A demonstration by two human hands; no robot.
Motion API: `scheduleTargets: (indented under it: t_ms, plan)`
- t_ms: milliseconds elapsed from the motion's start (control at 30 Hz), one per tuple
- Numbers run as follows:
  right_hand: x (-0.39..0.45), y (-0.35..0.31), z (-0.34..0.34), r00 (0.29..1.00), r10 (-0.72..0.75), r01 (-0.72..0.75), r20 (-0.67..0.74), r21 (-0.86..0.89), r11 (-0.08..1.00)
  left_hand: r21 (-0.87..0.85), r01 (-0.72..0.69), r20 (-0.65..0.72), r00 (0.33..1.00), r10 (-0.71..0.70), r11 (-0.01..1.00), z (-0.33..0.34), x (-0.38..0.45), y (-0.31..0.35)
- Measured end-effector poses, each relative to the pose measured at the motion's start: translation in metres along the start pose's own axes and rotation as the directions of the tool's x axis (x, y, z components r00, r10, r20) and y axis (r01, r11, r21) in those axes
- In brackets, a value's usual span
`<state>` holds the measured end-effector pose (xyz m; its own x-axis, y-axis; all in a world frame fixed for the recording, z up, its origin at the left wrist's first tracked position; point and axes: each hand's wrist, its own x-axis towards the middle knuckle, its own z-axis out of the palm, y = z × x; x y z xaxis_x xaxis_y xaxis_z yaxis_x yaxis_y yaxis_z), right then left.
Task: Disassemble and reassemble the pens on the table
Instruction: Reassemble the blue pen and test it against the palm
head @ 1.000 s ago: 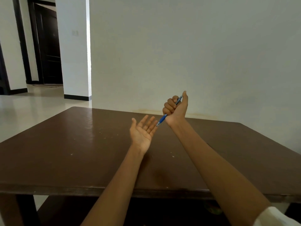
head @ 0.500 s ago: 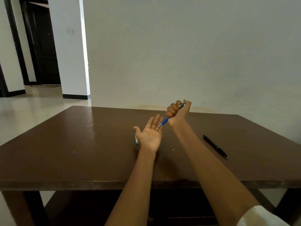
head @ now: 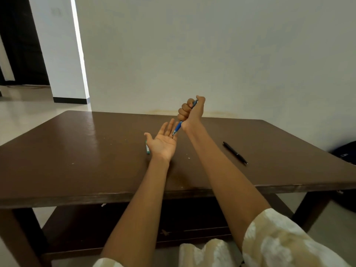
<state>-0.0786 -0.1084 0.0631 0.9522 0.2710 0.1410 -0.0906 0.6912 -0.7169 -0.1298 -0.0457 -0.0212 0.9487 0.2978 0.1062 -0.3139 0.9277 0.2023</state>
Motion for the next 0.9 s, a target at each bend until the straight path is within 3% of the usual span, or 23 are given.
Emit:
scheduleTargets:
  t_ms: [533,900]
  plan:
    - [0.0051,0.0013,0.0076,0.999,0.001,-0.002,0.050,0.019,1.000,-0.036,0.026,0.130,0.991,-0.022,0.999,0.0034,-0.0010,0.0026]
    - [0.0060,-0.0001,0.0066,0.999,0.004,-0.008,0.050,0.081,0.997,-0.045,0.030,0.139,0.990,-0.024,0.999,0.0068,-0.0027,0.0042]
